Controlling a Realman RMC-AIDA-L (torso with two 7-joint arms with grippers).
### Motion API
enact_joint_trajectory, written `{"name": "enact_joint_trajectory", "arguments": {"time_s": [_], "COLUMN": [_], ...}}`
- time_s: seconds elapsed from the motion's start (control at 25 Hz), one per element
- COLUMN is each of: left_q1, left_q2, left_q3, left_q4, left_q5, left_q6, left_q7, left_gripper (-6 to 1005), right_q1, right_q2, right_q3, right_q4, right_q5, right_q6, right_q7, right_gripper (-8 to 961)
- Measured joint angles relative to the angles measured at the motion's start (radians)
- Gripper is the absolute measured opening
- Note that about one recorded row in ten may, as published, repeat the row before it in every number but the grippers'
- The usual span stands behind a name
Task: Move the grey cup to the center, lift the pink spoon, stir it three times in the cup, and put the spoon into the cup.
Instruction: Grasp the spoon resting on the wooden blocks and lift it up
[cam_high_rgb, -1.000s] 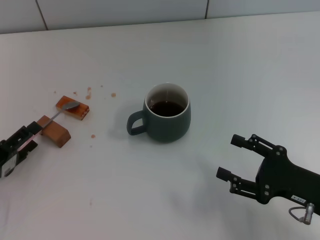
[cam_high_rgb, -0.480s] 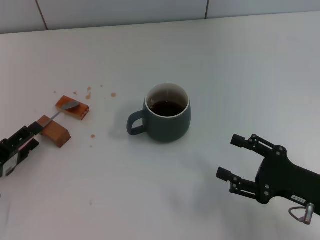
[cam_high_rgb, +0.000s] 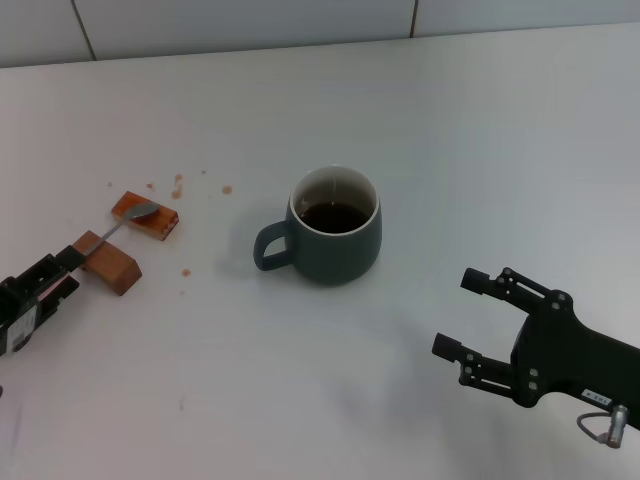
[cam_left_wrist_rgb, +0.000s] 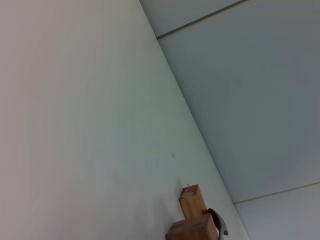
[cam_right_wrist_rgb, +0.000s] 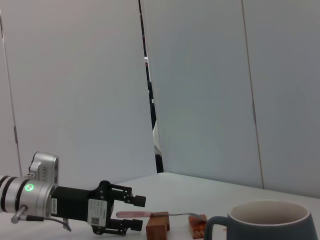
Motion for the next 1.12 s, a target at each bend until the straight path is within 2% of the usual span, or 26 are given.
{"name": "enact_joint_trajectory", "arguments": {"time_s": [0.24,0.48,0.68,0.92,0.96,1.12], "left_q1": [0.000,-0.001,-0.002,-0.002,-0.002,-0.002], "left_q2": [0.000,0.000,0.000,0.000,0.000,0.001], "left_q3": [0.000,0.000,0.000,0.000,0.001,0.002], "left_q4": [0.000,0.000,0.000,-0.003,-0.013,-0.014], "left_q5": [-0.002,-0.002,-0.002,-0.002,-0.002,0.000], "left_q6": [0.004,0.010,0.010,0.010,0.010,0.012], "left_q7": [-0.012,-0.015,-0.017,-0.025,-0.027,-0.031], "left_gripper": [568,562,494,462,430,431], "right_q1": [0.001,0.001,0.002,0.002,0.002,0.002], "right_q2": [0.001,0.002,0.002,0.002,0.002,0.002], "right_q3": [0.000,0.000,0.000,0.000,0.000,0.000], "right_q4": [0.000,0.000,0.000,0.000,0.000,0.000], "right_q5": [0.000,0.000,0.000,0.000,0.000,0.000], "right_q6": [0.000,0.000,0.000,0.000,0.000,0.000], "right_q7": [0.000,0.000,0.000,-0.001,-0.001,-0.001], "right_gripper": [820,820,820,820,820,820]}}
